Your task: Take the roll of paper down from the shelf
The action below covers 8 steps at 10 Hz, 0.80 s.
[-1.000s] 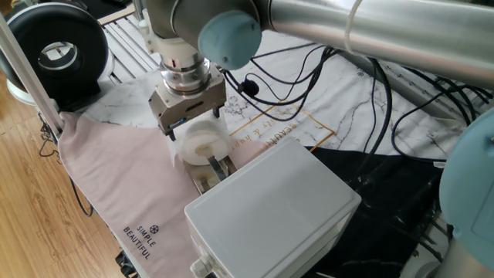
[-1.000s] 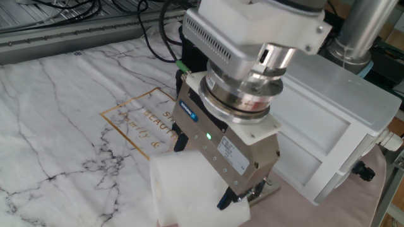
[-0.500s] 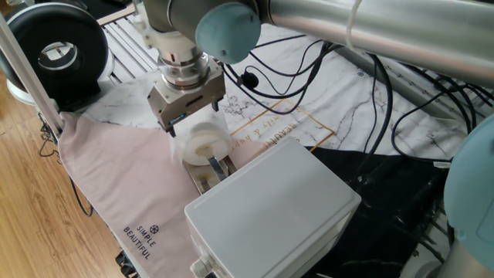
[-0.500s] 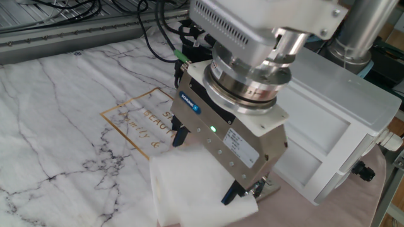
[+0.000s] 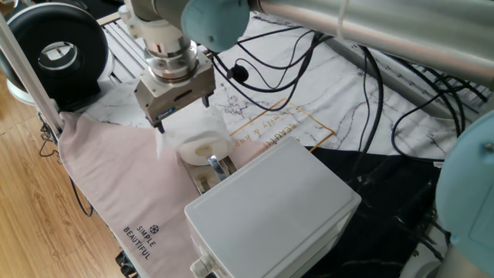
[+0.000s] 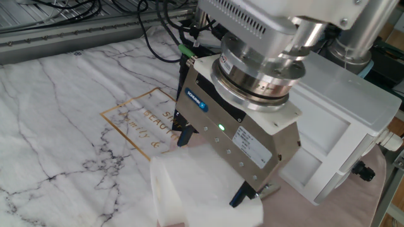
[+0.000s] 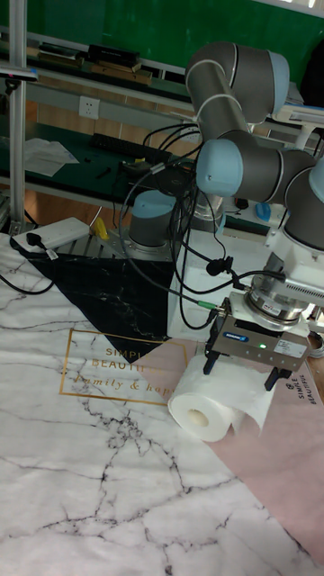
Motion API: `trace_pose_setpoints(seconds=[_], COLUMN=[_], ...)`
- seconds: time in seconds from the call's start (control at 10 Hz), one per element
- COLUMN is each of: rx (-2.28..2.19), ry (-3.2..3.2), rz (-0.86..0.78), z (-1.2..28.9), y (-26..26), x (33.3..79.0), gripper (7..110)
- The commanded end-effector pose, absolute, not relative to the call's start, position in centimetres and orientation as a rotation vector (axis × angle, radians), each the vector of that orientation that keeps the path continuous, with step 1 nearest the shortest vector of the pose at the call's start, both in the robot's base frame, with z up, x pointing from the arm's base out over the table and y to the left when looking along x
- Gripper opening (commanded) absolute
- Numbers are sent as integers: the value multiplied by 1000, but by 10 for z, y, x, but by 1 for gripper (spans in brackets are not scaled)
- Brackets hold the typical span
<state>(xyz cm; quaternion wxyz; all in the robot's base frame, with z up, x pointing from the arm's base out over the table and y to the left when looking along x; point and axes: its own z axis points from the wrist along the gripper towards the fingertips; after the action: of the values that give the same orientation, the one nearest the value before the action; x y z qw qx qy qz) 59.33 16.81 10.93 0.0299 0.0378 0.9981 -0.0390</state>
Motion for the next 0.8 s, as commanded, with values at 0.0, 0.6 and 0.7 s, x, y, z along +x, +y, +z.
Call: trace_pose_setpoints(seconds=[0.0, 0.6, 0.7], rx=[170, 257, 303], ry=[3076, 3078, 3072], rz=[-102, -63, 3], z=[114, 119, 120], y=[184, 209, 220], x=[601, 607, 609], gripper=[66, 66, 66])
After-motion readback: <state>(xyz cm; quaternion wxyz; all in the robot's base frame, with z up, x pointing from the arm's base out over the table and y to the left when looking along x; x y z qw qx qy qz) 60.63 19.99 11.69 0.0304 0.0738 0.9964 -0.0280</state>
